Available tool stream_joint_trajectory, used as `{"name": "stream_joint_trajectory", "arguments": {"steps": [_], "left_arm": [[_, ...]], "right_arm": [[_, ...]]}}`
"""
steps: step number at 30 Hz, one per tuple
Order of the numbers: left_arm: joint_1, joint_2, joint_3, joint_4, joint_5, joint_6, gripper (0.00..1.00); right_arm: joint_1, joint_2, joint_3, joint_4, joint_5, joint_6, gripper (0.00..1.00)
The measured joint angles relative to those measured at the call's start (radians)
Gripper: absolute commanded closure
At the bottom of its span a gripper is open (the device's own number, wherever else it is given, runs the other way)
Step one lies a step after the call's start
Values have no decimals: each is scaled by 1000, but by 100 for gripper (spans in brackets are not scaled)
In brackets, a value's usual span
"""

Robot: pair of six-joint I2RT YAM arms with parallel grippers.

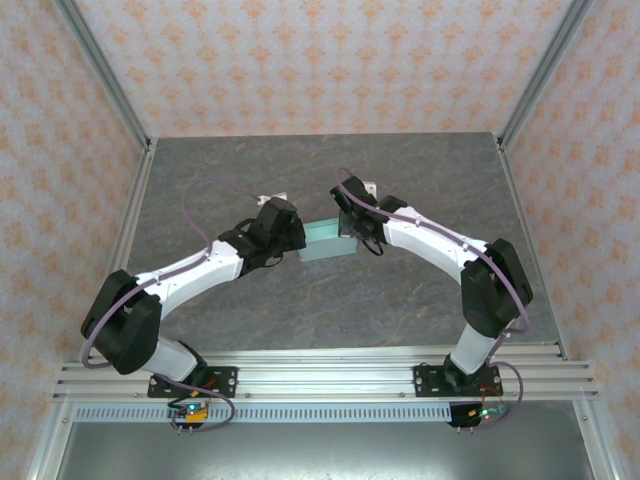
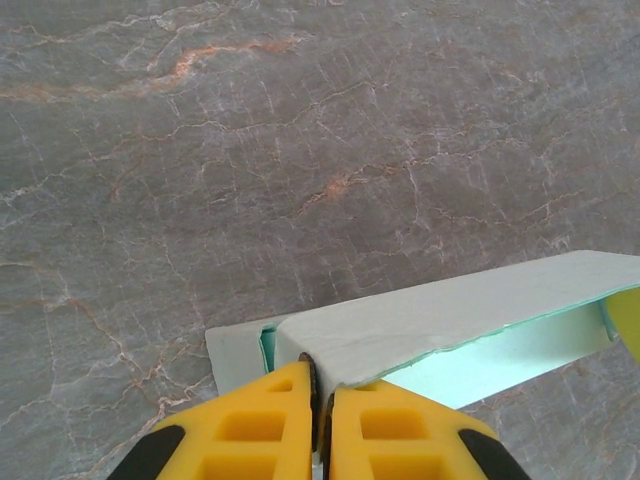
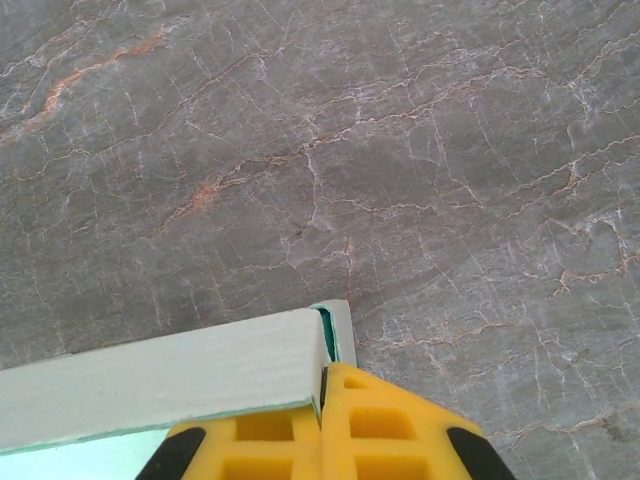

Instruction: Fold the paper box

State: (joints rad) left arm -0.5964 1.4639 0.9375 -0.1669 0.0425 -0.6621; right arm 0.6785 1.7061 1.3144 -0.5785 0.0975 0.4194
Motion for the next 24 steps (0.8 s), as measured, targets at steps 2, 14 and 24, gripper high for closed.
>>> {"name": "stream_joint_trajectory", "arguments": {"steps": [2,14,24], "left_arm": [[-6,0,-3,0,-12,17,90],[-19,32,-28,72,-89,61,90],[-26,60,-41,122,-111,61,89]], "right_arm": [[0,0,0,0,-2,0,96],[0,-23,-17,-12,-26,-4,93],[9,-70,-101,29,-24,-3,86]]}}
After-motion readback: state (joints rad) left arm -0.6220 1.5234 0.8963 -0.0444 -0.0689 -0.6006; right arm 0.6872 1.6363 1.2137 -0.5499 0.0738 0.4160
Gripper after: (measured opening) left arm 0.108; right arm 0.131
